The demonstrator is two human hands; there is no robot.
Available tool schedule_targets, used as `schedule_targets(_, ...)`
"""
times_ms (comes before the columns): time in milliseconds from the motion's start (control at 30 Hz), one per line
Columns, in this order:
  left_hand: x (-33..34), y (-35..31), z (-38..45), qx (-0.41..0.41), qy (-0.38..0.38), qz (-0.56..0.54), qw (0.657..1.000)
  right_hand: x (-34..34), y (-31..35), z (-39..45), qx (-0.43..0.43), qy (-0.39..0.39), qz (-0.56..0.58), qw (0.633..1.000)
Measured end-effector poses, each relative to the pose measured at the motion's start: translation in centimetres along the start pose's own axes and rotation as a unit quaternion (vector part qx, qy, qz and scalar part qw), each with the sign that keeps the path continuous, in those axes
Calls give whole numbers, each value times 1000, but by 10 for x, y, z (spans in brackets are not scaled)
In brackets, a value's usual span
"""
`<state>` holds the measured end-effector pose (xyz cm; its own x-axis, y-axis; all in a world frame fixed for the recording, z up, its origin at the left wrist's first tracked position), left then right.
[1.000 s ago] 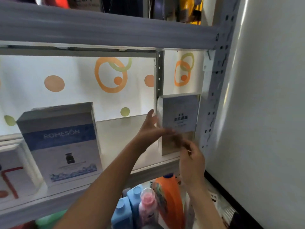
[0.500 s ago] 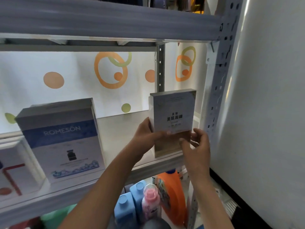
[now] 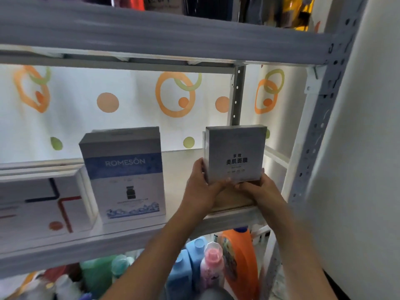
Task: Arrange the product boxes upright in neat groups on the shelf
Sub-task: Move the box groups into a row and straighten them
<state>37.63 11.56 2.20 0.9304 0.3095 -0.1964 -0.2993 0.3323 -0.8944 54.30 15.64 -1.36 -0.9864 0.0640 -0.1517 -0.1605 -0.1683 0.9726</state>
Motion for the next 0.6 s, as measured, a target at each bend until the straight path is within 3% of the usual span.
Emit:
schedule_targets(167,-10,12,-33,2,-82,22,996,15,5,1,-18,-7,-15,1000)
schedule_targets(600,-23,18,-65,-80,-74,28,994,47,12,-2,-45,35,-21,998)
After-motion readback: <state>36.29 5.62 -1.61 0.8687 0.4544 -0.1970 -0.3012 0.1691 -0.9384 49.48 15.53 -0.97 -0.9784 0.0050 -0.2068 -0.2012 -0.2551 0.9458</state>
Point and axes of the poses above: each hand's wrist, its own z-axis towards the middle knuckle, its own x-axis out of the palm, y = z × x, the point moved 8 cm from there along z, towards the middle knuckle, and after that the axes turned 5 degrees about -y, right-handed, at the moved point
